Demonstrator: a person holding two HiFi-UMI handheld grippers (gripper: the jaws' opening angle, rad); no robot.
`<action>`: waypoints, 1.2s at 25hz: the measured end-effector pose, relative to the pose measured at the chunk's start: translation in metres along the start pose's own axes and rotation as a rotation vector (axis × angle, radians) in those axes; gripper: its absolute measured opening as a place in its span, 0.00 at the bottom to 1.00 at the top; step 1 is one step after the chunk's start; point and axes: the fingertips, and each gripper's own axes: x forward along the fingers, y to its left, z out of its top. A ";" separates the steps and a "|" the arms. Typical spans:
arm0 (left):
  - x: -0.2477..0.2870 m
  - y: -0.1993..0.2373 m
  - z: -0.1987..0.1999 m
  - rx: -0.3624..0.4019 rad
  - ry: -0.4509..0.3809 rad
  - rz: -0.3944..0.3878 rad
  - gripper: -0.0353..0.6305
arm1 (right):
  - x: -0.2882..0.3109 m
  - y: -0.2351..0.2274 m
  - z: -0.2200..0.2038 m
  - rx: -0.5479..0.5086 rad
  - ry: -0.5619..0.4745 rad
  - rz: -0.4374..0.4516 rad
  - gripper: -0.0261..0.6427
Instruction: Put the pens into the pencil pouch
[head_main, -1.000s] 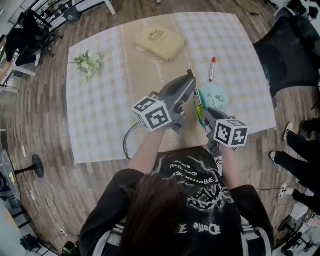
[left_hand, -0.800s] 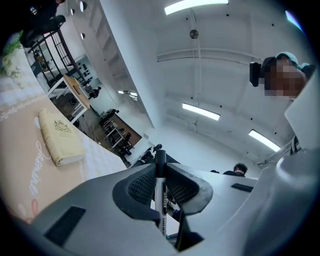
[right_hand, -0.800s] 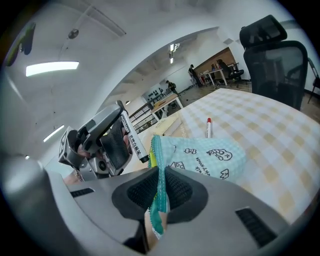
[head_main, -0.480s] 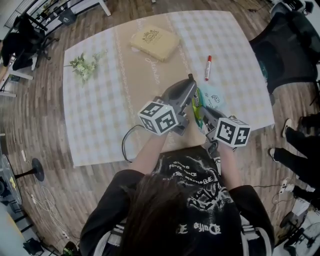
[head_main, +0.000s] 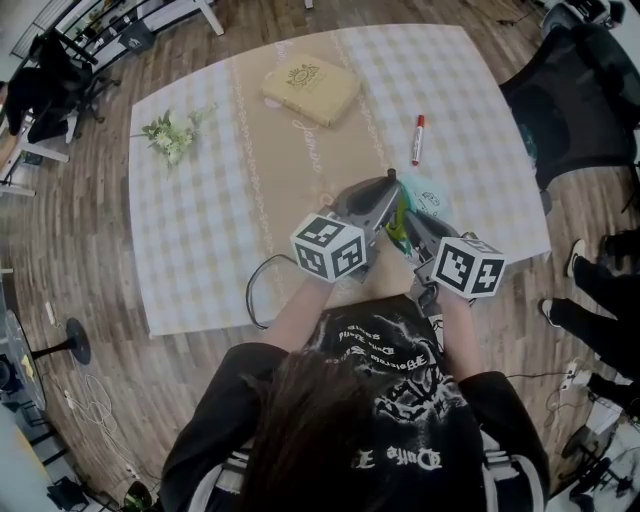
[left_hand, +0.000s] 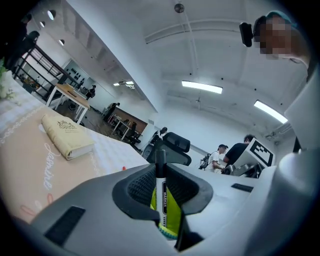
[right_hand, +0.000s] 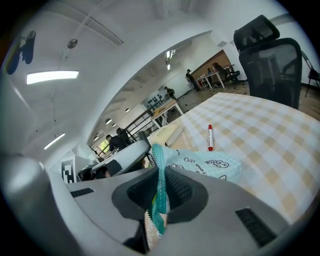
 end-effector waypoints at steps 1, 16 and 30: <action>-0.001 0.000 -0.002 0.018 0.011 0.002 0.17 | -0.001 0.001 0.002 -0.002 -0.010 0.000 0.10; 0.004 -0.013 -0.053 0.240 0.331 -0.055 0.17 | -0.007 0.009 0.021 -0.064 -0.066 0.032 0.10; 0.003 -0.014 -0.061 0.238 0.402 -0.061 0.26 | -0.007 0.007 0.024 -0.082 -0.068 0.038 0.10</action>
